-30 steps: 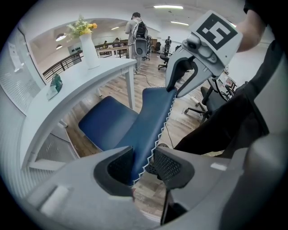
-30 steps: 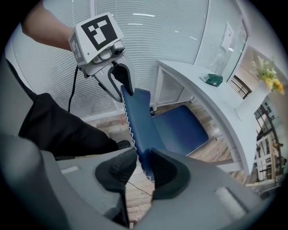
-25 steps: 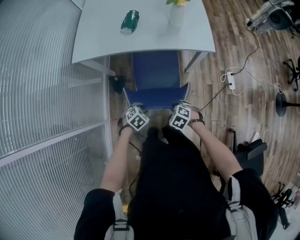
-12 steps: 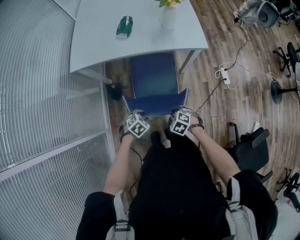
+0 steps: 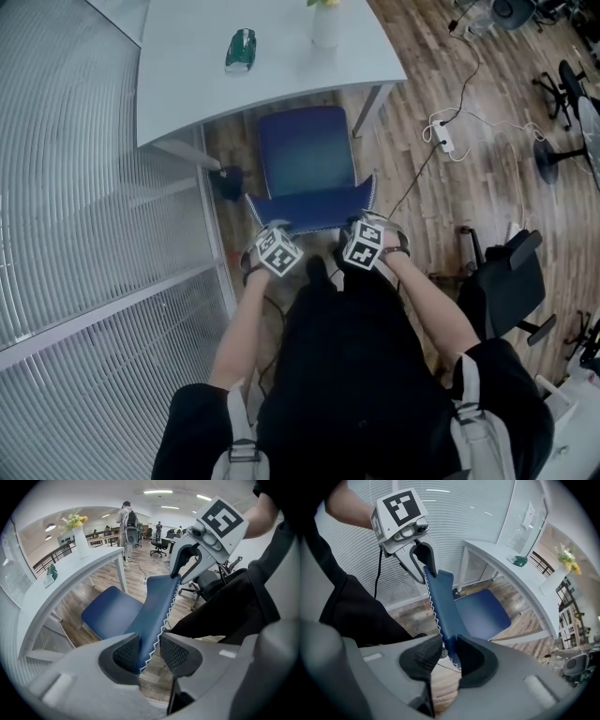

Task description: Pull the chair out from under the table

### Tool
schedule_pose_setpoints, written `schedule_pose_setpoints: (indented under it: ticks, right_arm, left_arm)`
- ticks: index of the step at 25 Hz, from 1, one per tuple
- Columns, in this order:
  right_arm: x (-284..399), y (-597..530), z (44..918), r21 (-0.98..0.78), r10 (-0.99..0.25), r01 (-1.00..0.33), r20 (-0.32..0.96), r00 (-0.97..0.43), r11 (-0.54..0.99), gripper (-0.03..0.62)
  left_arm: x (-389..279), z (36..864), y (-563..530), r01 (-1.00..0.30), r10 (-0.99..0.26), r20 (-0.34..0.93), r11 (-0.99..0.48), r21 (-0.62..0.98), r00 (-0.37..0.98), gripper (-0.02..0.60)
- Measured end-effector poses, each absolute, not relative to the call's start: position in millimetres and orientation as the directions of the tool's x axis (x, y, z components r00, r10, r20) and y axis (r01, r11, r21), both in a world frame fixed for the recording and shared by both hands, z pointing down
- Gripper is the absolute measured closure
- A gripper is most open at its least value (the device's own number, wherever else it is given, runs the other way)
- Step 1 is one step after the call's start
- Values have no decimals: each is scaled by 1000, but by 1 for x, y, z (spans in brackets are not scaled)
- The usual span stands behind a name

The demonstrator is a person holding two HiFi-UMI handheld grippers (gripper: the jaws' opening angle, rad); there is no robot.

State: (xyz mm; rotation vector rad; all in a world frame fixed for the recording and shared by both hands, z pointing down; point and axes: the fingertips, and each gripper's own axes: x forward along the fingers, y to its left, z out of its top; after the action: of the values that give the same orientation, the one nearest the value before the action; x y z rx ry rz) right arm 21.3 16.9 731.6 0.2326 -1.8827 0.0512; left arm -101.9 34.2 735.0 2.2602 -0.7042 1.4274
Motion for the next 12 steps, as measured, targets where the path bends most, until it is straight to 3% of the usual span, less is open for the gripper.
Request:
schedule_pose_setpoints:
  ticks: [12]
  right_arm:
    - [37,63,722,89,-154,-223,943,-296,971,485]
  left_arm:
    - [-87,724,83,-565,-213,891,-823,58,402,446]
